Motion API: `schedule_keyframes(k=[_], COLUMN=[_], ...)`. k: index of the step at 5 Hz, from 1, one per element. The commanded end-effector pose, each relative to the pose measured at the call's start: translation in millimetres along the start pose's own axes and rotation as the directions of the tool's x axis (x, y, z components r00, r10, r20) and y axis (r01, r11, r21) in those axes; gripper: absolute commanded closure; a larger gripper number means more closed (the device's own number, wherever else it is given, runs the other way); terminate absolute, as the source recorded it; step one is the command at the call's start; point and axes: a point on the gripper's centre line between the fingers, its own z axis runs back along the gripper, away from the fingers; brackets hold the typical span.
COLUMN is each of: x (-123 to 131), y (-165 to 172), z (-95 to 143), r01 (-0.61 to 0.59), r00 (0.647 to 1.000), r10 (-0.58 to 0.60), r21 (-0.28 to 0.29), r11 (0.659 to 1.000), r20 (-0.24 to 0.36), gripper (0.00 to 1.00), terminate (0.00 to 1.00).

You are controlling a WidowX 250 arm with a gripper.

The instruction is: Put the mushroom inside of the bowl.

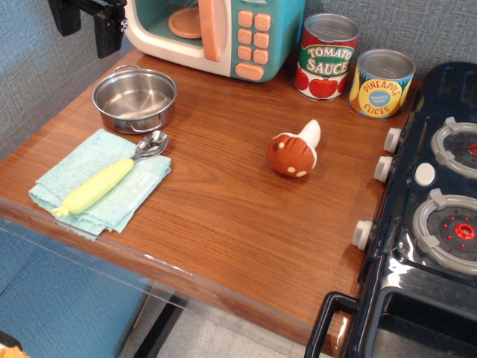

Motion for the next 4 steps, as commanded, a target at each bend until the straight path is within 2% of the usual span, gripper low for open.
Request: schedule_keyframes(k=[1, 2, 4], x=[0, 14, 72], y=[0, -16, -103], z=[0, 5, 32], r01=[0.0, 0.073, 0.315], r00=[1.0, 0.997, 0.944], r10=[0.0, -0.073, -0.312], r21=[0.0, -0.01, -0.012], r11=[1.0, 0.997, 0.949], r20=[0.0, 0.033, 0.105], gripper=[0.0, 0.0, 0.0], terminate=[0.0, 0.0, 0.0])
